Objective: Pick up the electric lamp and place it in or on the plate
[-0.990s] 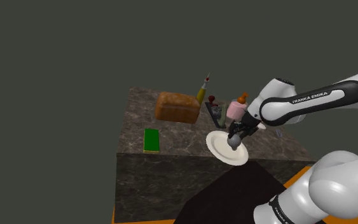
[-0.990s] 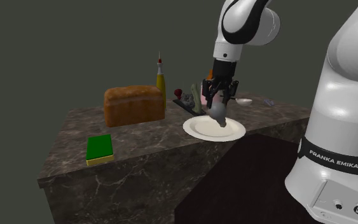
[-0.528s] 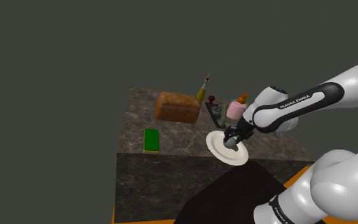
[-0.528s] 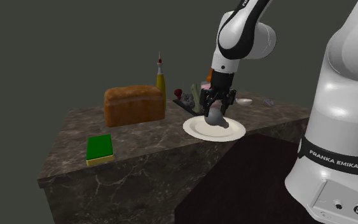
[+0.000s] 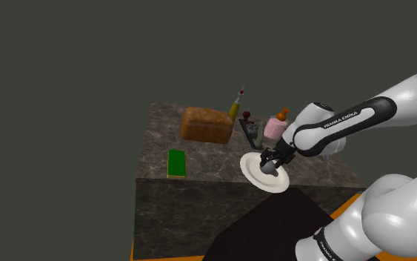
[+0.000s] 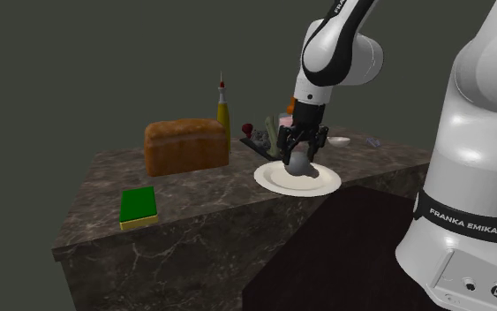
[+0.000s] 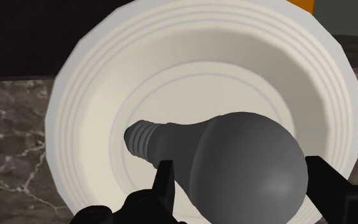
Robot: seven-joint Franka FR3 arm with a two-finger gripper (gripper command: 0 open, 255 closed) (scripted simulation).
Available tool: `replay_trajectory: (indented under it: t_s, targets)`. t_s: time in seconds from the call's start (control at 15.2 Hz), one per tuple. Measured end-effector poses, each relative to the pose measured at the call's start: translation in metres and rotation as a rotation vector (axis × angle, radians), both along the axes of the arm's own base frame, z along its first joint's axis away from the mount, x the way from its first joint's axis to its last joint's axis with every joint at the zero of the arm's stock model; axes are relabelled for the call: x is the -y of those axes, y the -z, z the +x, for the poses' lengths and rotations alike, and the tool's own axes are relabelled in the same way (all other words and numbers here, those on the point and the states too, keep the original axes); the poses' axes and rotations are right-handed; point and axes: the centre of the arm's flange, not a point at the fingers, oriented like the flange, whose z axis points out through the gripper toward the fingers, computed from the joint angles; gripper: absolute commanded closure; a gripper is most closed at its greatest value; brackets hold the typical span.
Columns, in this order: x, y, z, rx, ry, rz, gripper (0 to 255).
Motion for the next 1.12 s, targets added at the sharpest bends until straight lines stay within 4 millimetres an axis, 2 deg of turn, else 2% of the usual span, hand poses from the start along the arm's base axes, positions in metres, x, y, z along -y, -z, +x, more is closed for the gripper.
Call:
replay_trajectory:
  t_s: [0.4,0.73,1.12]
  targets:
    - [0.001,0.005,-0.004,-0.015,0.005,0.004,0]
    - [0.002,-0.04,-0.008,-0.013,0.005,0.005,0]
    - [0.002,-0.046,-0.008,-0.015,0.005,0.004,0]
